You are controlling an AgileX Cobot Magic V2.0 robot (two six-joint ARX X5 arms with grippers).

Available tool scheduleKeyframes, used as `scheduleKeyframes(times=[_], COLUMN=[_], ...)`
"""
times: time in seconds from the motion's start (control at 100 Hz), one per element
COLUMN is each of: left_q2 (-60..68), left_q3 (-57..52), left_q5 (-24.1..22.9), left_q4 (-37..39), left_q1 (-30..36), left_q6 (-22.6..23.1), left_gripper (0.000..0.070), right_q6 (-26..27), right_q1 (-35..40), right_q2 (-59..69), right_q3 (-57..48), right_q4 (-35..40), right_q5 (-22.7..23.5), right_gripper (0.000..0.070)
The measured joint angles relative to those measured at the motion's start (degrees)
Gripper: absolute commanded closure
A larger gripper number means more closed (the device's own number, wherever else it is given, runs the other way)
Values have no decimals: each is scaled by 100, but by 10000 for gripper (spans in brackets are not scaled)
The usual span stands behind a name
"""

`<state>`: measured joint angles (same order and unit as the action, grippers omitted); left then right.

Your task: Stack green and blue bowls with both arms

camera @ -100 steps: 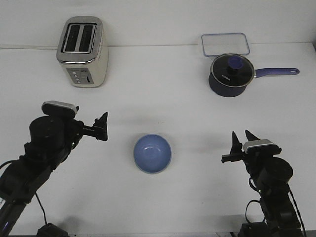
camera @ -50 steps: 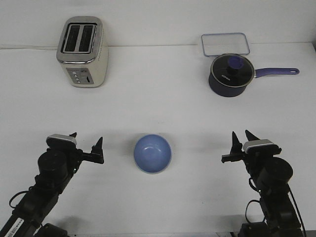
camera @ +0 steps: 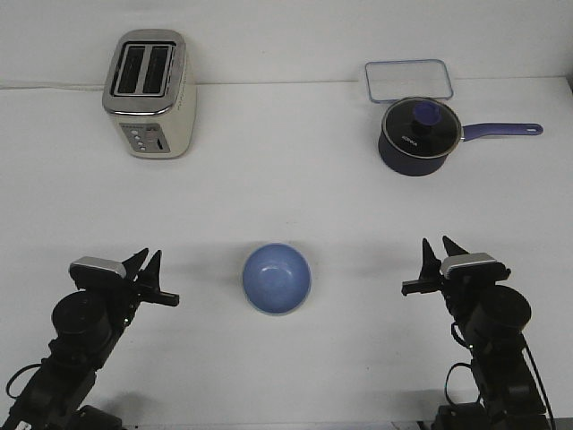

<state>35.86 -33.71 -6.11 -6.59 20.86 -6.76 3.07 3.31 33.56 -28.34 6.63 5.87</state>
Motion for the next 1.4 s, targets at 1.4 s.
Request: scheduleKeyframes(times=[1.4], left_q2=[-678], left_q3=[448], left_q5=[-149], left_q4=[361], left_q1=[-431], left_q6=[116], left_gripper=[686], right_q6=[-2], right_q1=[0], right_q2=[0], right_q3=[0], right_q4=[-2], right_q5=[0], right_gripper=[700])
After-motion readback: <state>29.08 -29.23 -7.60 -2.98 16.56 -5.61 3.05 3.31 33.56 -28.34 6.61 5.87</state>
